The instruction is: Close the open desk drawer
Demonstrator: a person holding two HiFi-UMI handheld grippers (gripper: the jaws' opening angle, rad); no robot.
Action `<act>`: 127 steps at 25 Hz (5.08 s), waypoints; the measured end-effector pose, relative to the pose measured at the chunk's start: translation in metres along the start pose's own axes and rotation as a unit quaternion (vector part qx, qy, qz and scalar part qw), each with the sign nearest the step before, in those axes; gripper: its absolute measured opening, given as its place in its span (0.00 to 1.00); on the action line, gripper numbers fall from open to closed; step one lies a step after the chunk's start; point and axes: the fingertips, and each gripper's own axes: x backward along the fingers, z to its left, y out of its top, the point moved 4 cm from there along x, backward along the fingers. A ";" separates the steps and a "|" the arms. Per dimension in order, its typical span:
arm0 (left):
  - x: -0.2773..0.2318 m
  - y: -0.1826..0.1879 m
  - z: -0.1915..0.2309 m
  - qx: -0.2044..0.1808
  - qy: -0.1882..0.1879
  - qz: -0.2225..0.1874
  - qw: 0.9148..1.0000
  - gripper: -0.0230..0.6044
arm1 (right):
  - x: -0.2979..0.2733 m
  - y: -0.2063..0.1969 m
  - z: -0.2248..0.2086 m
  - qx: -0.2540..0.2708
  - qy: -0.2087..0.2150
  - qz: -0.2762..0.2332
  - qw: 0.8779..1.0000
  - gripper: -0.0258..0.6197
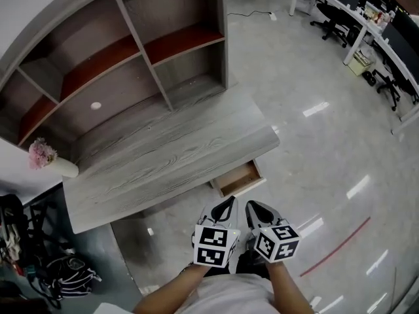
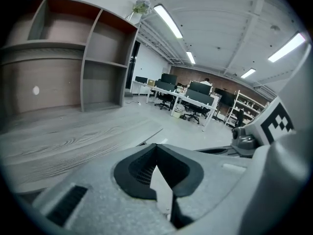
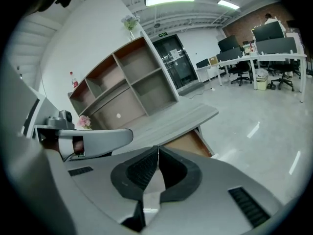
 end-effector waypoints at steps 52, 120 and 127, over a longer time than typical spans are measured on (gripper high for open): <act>-0.056 -0.083 0.024 0.083 0.177 0.005 0.981 0.04 | -0.165 -0.124 -0.121 -0.491 0.102 0.026 0.865 0.34; -0.047 -0.039 0.031 0.074 0.183 -0.012 0.980 0.04 | -0.159 -0.053 -0.096 -0.323 0.172 0.033 0.930 0.20; -0.022 -0.028 -0.017 0.087 0.184 -0.028 0.979 0.04 | -0.075 -0.016 -0.072 -0.213 0.191 0.012 0.958 0.09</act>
